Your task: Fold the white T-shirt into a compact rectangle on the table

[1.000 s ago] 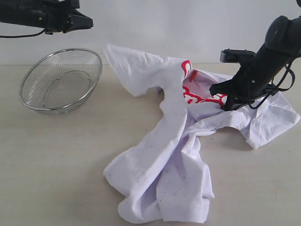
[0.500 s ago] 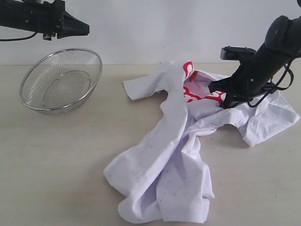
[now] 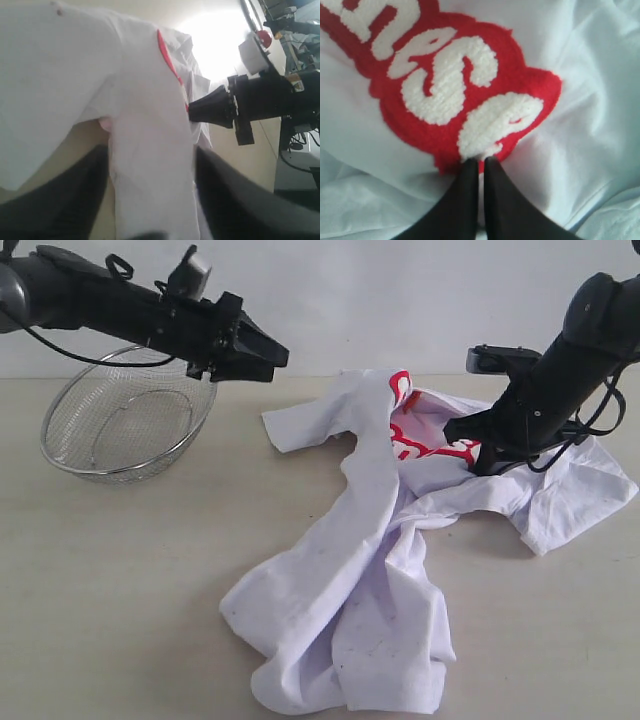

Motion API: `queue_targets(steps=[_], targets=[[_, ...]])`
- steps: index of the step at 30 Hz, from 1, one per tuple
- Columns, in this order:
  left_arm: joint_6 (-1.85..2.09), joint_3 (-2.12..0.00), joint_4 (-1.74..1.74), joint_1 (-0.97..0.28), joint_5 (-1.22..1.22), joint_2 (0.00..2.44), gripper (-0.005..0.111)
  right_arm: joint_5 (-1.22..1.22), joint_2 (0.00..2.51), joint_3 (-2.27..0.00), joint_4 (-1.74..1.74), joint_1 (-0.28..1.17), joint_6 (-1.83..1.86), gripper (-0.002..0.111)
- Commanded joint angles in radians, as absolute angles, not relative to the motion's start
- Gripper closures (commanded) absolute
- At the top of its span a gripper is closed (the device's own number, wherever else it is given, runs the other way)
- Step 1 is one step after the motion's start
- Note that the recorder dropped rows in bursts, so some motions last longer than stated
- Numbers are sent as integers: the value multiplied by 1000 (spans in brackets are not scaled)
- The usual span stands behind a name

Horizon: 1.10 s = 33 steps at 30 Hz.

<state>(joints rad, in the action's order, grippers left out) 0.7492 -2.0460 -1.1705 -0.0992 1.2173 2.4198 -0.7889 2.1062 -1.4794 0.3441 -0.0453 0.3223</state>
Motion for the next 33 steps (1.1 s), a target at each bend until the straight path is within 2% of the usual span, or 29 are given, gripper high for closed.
queue_targets(steps=[1,8,12,19,33], targets=[[717,-1973,-1134,-141,1221,2420,32,-803,2105,-1476,336,-48,332,109],[721,-1878,-1135,-197,1221,2420,31,-814,2105,-1476,330,-48,332,109],[721,-1875,-1123,-234,1217,2462,31,-812,2105,-1476,330,-48,332,109],[912,-1875,-1225,-245,1045,2507,35,-811,2105,-1476,330,-48,332,109],[1033,-1875,-1370,-298,986,2547,36,-808,2105,-1476,330,-48,332,109]])
